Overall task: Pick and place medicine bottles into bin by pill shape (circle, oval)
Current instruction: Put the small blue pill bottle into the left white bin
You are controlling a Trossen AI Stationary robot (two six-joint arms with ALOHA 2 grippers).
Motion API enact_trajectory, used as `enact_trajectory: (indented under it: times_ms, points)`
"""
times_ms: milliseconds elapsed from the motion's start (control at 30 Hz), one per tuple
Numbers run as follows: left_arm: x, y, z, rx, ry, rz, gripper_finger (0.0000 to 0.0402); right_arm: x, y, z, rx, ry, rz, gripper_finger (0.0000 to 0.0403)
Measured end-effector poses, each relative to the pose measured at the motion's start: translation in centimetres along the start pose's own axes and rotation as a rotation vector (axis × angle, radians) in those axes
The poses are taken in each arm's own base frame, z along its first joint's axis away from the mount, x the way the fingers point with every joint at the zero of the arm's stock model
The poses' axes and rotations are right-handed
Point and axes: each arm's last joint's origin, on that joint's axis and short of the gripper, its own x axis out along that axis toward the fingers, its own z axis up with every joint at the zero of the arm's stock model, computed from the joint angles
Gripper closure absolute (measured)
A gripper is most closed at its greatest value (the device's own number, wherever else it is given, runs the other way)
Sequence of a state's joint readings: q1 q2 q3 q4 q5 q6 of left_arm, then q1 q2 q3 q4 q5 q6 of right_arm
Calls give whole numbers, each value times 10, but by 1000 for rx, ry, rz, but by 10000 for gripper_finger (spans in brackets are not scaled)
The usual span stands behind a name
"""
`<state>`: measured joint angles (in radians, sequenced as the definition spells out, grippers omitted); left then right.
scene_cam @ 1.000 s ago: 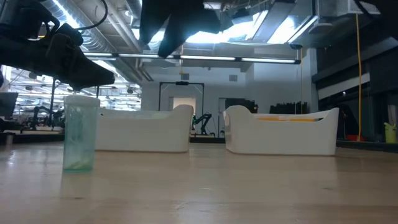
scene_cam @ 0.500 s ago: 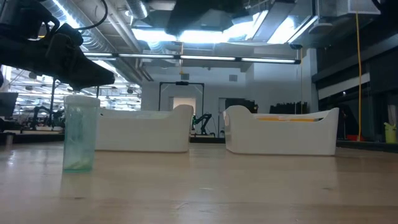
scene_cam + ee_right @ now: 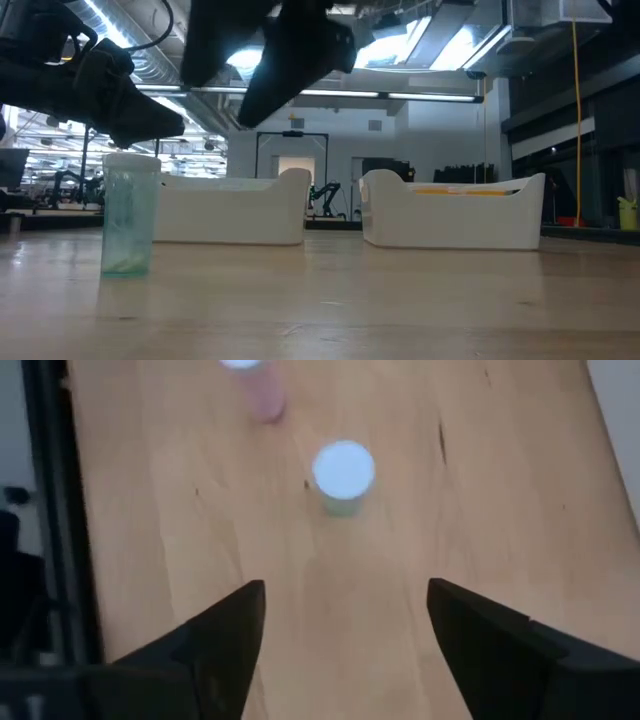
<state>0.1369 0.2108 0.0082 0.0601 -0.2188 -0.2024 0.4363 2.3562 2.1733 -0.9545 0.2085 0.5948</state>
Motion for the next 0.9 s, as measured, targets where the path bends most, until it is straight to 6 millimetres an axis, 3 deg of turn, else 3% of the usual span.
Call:
enact_trajectory:
  times_ms: [200, 467, 900]
  points:
    - [0, 0, 0, 2, 0, 0, 208, 9, -15, 7, -104, -2, -12, 126]
    - [0, 0, 0, 3, 0, 0, 208, 24, -29, 18, -215, 22, 95, 126]
    - [0, 0, -1, 5, 7, 2, 208, 46, -29, 20, -375, 1, 159, 126]
